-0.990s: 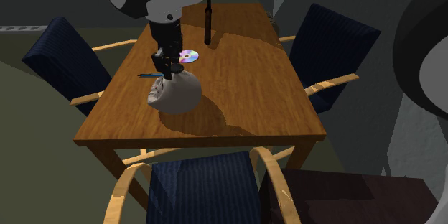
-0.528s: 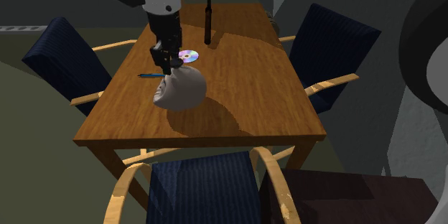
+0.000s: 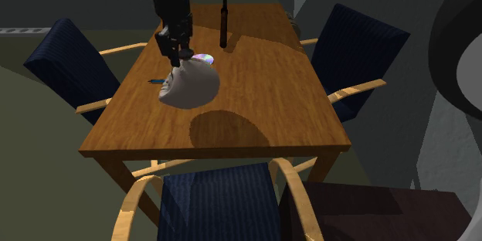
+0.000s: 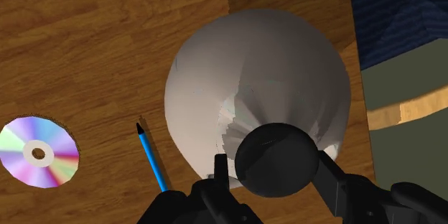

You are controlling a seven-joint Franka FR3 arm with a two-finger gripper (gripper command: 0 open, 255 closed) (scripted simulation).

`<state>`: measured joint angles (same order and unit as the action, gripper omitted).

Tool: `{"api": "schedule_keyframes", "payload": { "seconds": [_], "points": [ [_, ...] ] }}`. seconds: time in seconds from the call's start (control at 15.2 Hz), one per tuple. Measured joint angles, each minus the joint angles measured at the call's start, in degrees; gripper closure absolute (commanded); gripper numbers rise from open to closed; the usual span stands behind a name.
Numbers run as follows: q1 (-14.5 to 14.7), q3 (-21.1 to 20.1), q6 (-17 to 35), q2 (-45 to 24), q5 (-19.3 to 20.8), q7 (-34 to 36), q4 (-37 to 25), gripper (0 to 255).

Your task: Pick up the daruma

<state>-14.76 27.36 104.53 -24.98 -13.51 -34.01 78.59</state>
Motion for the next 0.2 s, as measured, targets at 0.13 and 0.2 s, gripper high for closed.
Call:
{"api": "schedule_keyframes", "payload": {
  "seconds": [0.13,0.2],
  "points": [
    [-0.2,0.1,-1.5,0.1,0.1,0.1,-1.4,255],
    [-0.2,0.2,-1.8,0.4,0.2,0.0,-1.4,255]
  ]
}}
